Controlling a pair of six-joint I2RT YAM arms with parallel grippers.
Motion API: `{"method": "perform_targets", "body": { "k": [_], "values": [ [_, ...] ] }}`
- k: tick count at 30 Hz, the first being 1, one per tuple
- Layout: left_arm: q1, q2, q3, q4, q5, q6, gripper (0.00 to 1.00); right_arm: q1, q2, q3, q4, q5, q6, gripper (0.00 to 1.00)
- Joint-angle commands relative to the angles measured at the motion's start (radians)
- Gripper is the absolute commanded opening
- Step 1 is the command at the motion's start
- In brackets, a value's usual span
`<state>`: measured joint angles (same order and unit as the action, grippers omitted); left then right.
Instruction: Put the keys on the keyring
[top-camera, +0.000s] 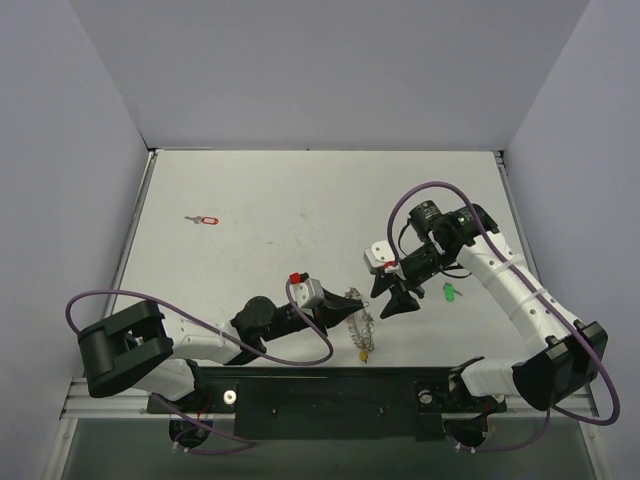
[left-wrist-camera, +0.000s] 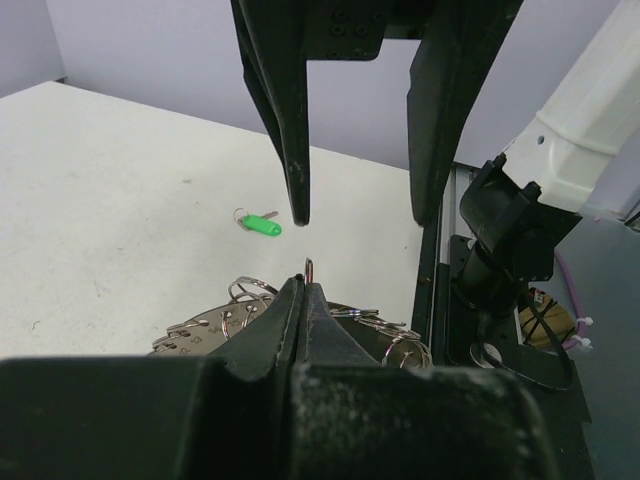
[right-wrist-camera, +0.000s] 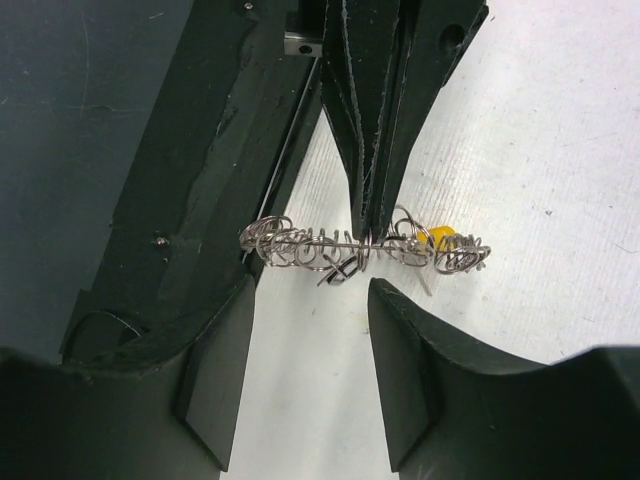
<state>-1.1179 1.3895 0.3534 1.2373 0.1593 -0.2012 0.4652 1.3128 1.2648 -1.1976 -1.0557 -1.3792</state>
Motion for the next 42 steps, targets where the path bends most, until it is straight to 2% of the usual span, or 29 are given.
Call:
{"method": "perform_targets", "body": {
  "k": [1,7,19,25,30,38,42],
  "values": [
    [-0.003,-0.035,0.061,0.312,0.028,-0.009,0.0,0.0,0.011,-0.007,-0.007,-0.069,0.011,0.43],
    [-0.003,-0.049,0.084,0.254,0.04,-0.01,0.0,0.006,0.022,-0.01,0.019,-0.066,0.049,0.38],
    [-0.003,-0.043,0.088,0.252,0.023,-0.029,0.0,0.035,0.028,-0.025,0.062,-0.078,0.106,0.31],
    [-0.003,-0.053,0.085,0.245,0.019,-0.026,0.0,0.038,0.036,-0.024,0.075,-0.07,0.131,0.19],
    [-0.003,-0.058,0.084,0.237,0.016,-0.024,0.0,0.038,0.036,-0.025,0.087,-0.06,0.152,0.0],
    [0.0,-0.052,0.073,0.218,0.009,-0.053,0.0,0.021,0.011,-0.035,0.099,-0.086,0.189,0.0],
    [0.004,-0.035,0.059,0.232,0.009,-0.095,0.18,0.006,0.003,-0.038,0.099,-0.107,0.195,0.0]
  ]
}}
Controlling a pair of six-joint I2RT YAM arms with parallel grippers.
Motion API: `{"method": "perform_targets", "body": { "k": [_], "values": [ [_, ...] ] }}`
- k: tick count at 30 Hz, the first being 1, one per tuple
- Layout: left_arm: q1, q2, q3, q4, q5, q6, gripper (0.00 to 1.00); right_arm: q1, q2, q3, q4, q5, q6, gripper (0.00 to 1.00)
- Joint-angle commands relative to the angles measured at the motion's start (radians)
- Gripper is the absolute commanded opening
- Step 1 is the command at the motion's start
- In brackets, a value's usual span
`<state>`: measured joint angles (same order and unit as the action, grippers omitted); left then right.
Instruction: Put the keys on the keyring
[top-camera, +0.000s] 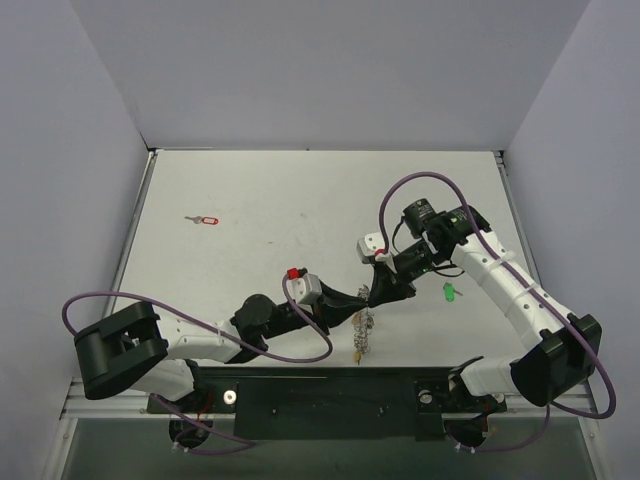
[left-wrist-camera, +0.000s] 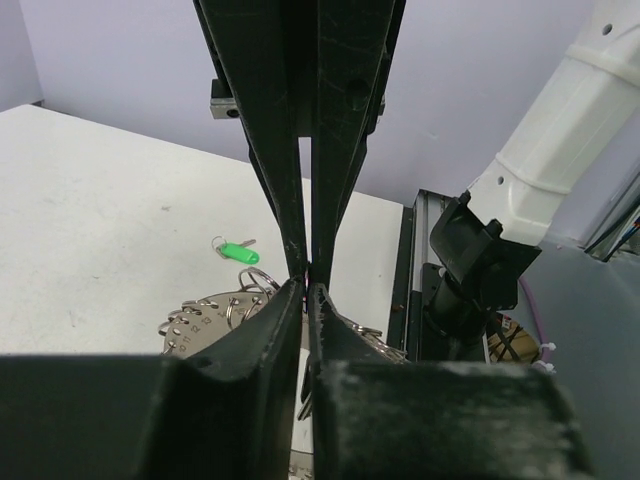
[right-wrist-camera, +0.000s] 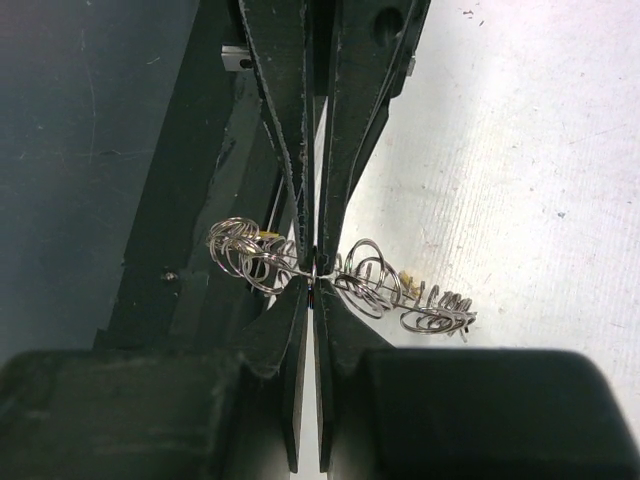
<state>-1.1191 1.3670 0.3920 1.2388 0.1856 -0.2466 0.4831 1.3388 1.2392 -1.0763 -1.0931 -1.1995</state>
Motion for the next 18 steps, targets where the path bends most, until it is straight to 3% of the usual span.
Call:
{"method": "perform_targets", "body": {
  "k": [1,18],
  "values": [
    [0.008,-0.008,0.018,0.238,-0.017,-0.066,0.22,-0.012,-0.024,-0.018,-0.02,-0.076,0.014,0.0],
    [0.024,0.026,0.001,0.249,0.005,-0.097,0.31,-0.034,-0.046,-0.024,-0.013,-0.105,0.02,0.0]
  ]
}}
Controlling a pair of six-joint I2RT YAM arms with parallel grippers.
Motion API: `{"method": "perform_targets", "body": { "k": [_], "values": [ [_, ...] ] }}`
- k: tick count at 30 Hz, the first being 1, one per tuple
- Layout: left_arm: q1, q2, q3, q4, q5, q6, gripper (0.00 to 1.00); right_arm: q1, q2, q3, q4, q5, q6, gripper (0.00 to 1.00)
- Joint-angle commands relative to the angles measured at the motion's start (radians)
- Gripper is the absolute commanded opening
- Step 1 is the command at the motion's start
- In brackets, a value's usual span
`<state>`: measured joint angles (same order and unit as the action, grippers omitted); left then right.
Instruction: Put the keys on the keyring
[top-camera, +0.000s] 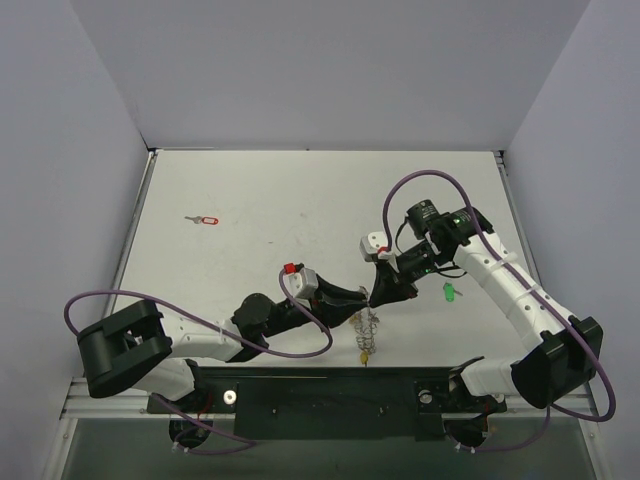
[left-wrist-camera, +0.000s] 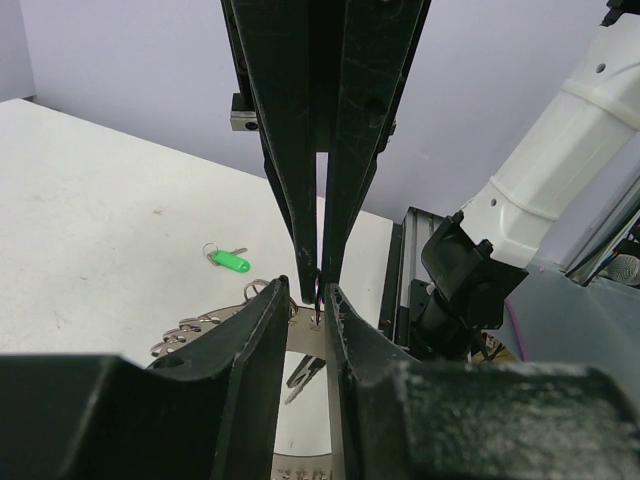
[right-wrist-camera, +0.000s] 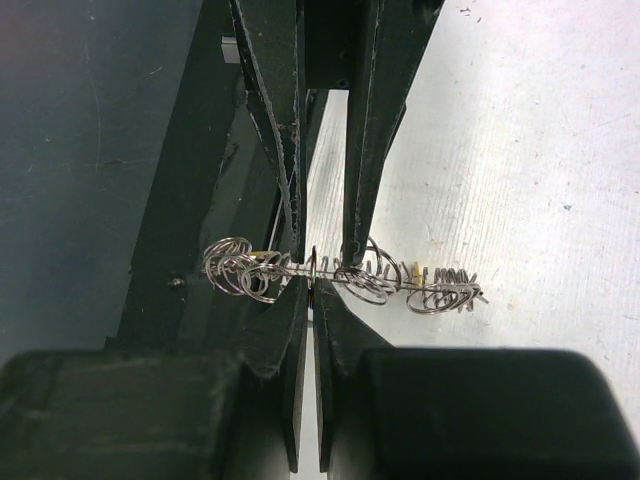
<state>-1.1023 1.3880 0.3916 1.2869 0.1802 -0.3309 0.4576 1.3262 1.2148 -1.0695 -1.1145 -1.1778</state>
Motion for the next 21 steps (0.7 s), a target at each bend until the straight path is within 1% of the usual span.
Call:
{"method": "perform_targets", "body": {
  "k": [1,5,12,21],
  "values": [
    [0.007,0.006,0.003,0.196,0.011,-0.014,0.31,-0.01,-0.033,0.0,-0.021,-0.085,0.0,0.0],
    [0.007,0.017,0.01,0.195,0.021,-0.023,0.31,-0.011,-0.03,-0.001,-0.021,-0.085,-0.002,0.0],
    [0.007,0.042,0.023,0.195,0.044,-0.026,0.28,-0.02,-0.03,0.002,-0.021,-0.093,0.0,0.0],
    [0.009,0.051,0.024,0.209,0.044,-0.033,0.28,-0.023,-0.024,-0.003,-0.018,-0.099,0.0,0.0]
  ]
}}
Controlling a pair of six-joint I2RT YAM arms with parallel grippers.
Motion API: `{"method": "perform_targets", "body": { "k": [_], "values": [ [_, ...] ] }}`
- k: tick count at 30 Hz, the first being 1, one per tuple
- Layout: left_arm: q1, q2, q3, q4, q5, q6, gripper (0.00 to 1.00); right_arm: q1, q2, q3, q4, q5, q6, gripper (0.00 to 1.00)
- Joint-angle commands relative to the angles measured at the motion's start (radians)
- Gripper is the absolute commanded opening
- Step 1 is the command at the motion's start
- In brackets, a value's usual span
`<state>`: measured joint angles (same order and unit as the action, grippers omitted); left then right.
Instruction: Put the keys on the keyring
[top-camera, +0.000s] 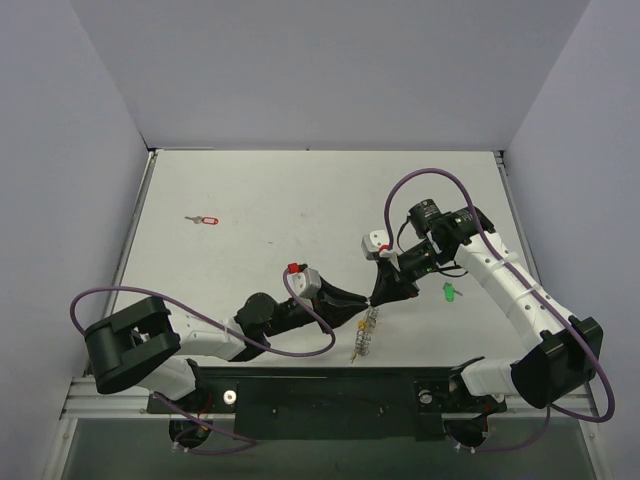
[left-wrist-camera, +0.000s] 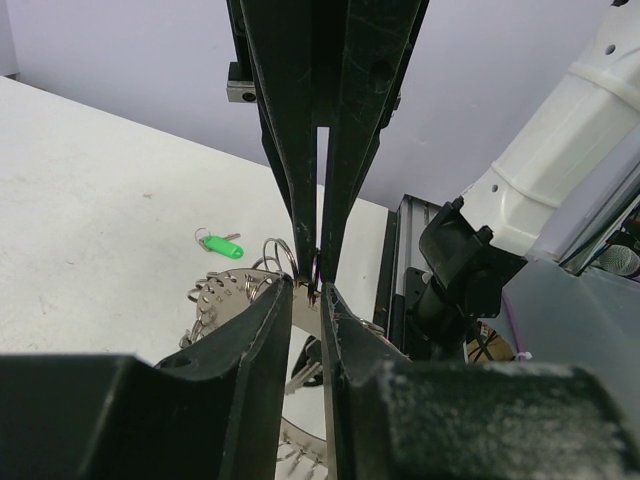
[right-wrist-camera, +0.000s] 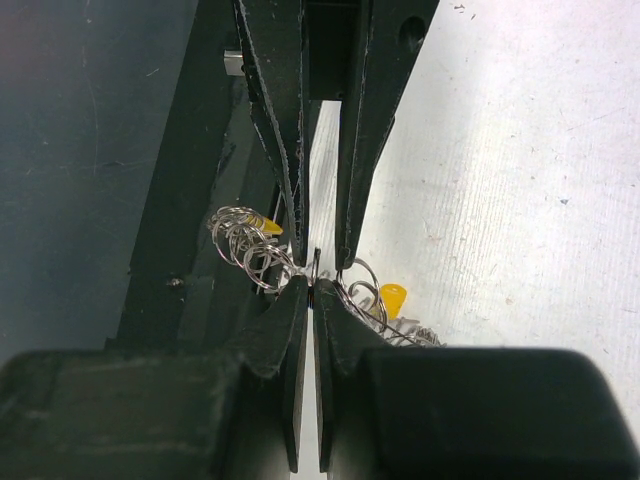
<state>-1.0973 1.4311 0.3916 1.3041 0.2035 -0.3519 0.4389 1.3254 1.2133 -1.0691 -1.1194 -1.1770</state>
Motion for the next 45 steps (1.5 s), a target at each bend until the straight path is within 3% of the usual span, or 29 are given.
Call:
{"method": "perform_targets", "body": {
  "k": [1,14,32,45],
  "values": [
    [0.004,0.006,0.021,0.196,0.019,-0.012,0.28,-0.006,-0.023,-0.001,-0.019,-0.094,0.0,0.0],
    [0.011,-0.144,-0.049,0.089,-0.03,0.033,0.4,-0.008,-0.025,-0.006,-0.012,-0.092,0.01,0.0],
    [0.011,-0.066,-0.003,0.049,0.139,-0.019,0.25,-0.008,-0.023,-0.008,-0.006,-0.092,0.014,0.0],
    [0.011,-0.008,0.047,-0.063,0.132,-0.001,0.28,-0.008,-0.026,-0.011,-0.006,-0.097,0.017,0.0]
  ]
}}
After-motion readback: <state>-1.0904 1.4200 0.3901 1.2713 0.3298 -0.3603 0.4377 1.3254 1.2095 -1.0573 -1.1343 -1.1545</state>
